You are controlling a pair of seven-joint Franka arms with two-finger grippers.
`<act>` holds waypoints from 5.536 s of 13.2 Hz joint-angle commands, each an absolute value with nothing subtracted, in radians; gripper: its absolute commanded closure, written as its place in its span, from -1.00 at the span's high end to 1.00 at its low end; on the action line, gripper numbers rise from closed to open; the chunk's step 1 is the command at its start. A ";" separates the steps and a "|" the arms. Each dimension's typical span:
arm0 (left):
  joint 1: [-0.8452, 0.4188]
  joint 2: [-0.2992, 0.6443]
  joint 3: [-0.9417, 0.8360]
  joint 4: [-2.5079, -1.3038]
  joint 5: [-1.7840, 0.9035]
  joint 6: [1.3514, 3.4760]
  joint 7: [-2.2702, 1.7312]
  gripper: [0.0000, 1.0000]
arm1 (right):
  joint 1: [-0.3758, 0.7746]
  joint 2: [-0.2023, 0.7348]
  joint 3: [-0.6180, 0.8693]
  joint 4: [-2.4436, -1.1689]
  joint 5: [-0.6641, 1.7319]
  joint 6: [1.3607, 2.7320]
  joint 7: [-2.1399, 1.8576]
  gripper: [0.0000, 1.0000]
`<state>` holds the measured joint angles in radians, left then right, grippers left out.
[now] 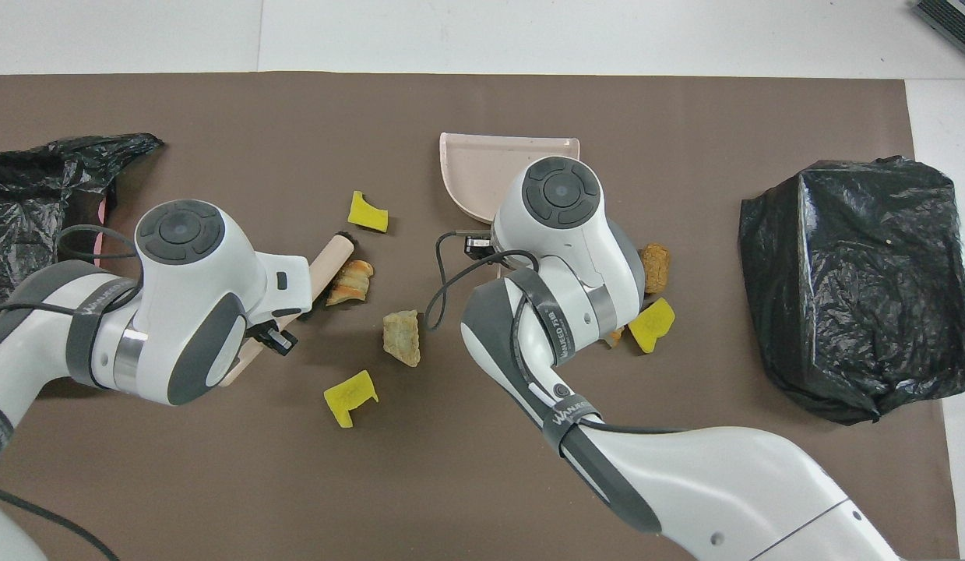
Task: Sweep and dump trash in bin
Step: 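Place the dustpan near the debris with the right gripper, then sweep the bread and sponge pieces into the dustpan with the left gripper, then sweep the remaining pieces into the dustpan with the left gripper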
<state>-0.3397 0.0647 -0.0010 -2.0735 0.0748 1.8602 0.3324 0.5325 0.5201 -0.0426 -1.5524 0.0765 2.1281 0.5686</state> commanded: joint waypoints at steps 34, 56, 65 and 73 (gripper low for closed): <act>-0.379 0.042 0.020 -1.974 0.084 1.790 0.075 -1.00 | 0.545 0.020 -0.032 -2.120 -0.008 1.988 -0.727 -1.00; -0.699 -0.110 0.009 -2.158 -0.250 1.786 -0.404 -1.00 | 0.552 0.057 -0.032 -2.128 -0.008 2.043 -0.756 -1.00; -0.571 -0.314 0.017 -2.373 -0.158 1.657 -0.830 -1.00 | 0.560 0.097 -0.032 -2.145 -0.008 2.106 -0.746 -1.00; -0.632 -0.160 0.008 -2.439 -0.223 2.096 -1.051 -1.00 | 0.560 0.100 -0.032 -2.145 -0.008 2.106 -0.733 -1.00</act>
<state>-0.5909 -0.2462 0.0049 -2.4671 -0.1837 1.9819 -1.0139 0.5596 0.0931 -0.0347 -2.1342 -0.0233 2.0691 -0.7324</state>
